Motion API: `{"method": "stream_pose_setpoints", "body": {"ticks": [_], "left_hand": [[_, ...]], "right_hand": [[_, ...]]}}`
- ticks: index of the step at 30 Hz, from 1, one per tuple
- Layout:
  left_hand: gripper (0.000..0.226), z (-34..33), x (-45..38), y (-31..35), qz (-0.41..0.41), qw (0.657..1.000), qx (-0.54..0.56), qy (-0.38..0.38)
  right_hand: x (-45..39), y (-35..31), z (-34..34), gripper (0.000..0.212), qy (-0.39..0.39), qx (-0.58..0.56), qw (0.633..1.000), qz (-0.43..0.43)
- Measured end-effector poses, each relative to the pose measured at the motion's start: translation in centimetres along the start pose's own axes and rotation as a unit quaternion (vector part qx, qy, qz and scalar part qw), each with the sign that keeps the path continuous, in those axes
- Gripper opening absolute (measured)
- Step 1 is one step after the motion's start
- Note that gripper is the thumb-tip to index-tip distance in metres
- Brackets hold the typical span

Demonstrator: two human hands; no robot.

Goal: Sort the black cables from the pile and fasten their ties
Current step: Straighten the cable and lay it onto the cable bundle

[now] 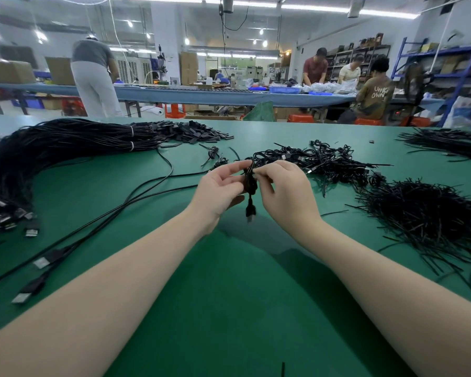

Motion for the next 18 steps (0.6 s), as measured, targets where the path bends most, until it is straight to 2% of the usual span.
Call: {"method": "stream_pose_setpoints", "body": {"ticks": [3, 7, 9, 12, 14, 18], "left_hand": [[0.033, -0.1, 0.2, 0.2, -0.042, 0.999, -0.018, -0.025], [0.004, 0.6, 0.1, 0.6, -0.076, 0.993, -0.078, 0.039], [0.011, 0.7, 0.0, 0.4, -0.051, 0.993, -0.083, 0.064], [0.033, 0.1, -0.1, -0.2, 0.018, 0.998, 0.004, 0.066], [0.041, 0.1, 0.0, -0.3, 0.044, 0.996, 0.034, 0.069], [0.022, 0.4, 0.1, -0.2, 0.060, 0.993, 0.076, 0.069]], "right_hand": [[0.0, 0.6, 0.0, 0.011, 0.001, -0.013, 1.000, -0.027], [-0.1, -0.1, 0.0, 0.010, 0.006, -0.012, 1.000, -0.007], [-0.1, -0.4, 0.2, 0.011, 0.011, 0.000, 1.000, 0.009], [-0.2, -0.3, 0.5, 0.012, 0.017, 0.018, 0.999, 0.025], [-0.1, -0.5, 0.6, 0.011, 0.007, 0.032, 0.998, 0.047], [0.1, -1.3, 0.3, 0.011, -0.002, 0.052, 0.994, 0.093]]}}
Point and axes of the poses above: each hand's wrist, its own x-axis away from the middle knuckle, its own z-axis out of the back of the hand, y = z × x, the point moved 7 cm from there along -x, towards the middle knuckle
